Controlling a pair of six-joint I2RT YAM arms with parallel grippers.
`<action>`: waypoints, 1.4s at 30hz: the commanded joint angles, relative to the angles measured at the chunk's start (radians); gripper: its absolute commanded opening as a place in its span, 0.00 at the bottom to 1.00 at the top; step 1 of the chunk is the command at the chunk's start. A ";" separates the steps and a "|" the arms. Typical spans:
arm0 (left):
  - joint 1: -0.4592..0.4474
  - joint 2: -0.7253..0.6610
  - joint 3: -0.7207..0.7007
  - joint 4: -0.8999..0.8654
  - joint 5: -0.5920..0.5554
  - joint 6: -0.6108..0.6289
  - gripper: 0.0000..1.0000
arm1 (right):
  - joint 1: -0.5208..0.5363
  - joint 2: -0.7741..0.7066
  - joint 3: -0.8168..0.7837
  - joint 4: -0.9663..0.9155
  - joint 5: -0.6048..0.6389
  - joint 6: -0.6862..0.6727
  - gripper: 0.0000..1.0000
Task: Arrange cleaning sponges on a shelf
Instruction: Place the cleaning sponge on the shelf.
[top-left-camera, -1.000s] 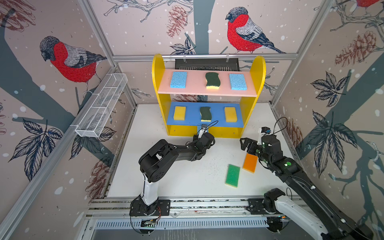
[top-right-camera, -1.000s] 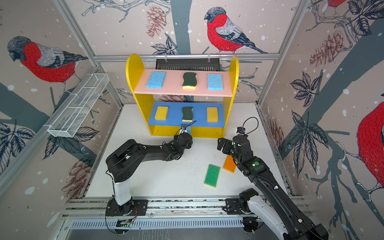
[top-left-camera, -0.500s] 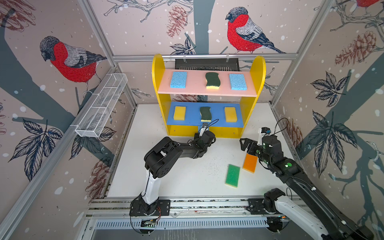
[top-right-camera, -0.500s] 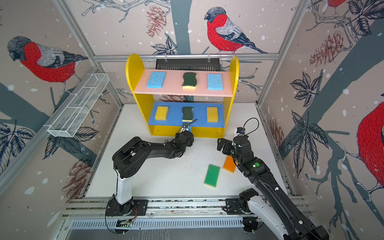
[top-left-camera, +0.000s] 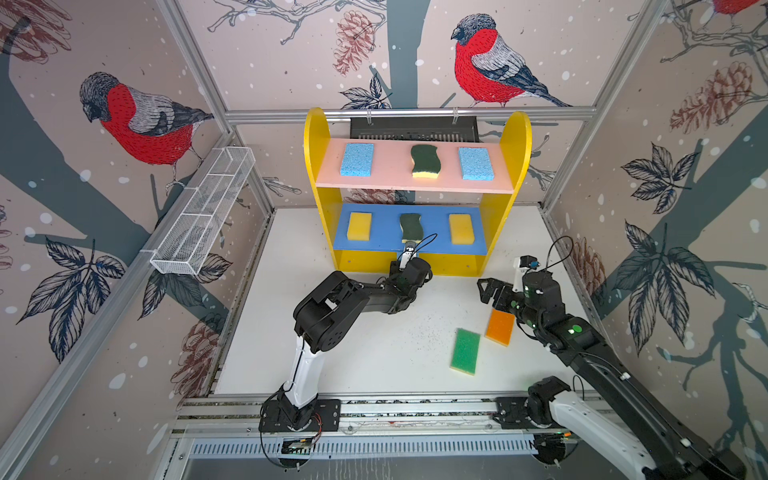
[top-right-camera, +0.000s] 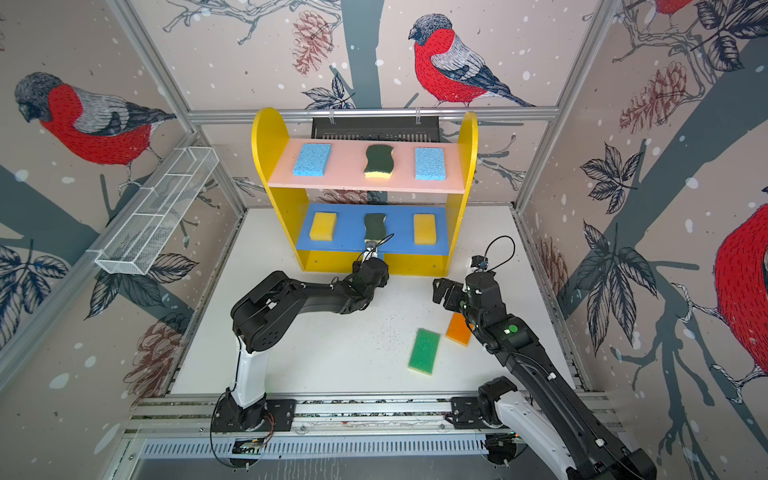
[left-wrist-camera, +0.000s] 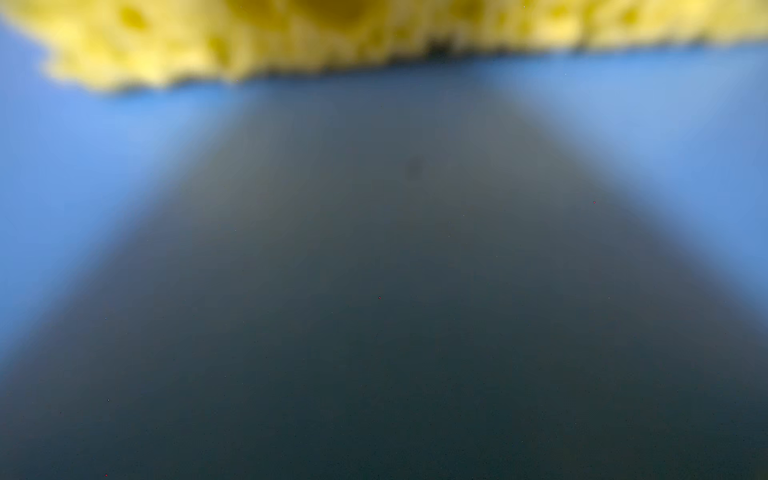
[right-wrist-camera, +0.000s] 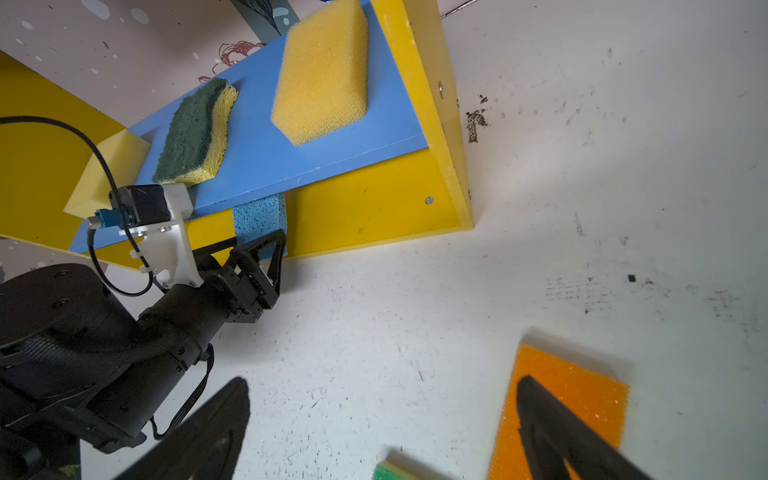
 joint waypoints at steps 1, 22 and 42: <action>0.004 0.020 0.014 -0.016 0.002 -0.004 0.71 | -0.001 -0.001 0.000 0.035 -0.006 0.007 1.00; 0.003 0.053 0.015 -0.081 -0.017 -0.043 0.74 | -0.001 -0.015 -0.002 0.030 -0.016 0.014 1.00; -0.007 0.062 0.028 -0.130 -0.038 -0.042 0.78 | -0.001 -0.028 -0.007 0.024 -0.003 0.014 1.00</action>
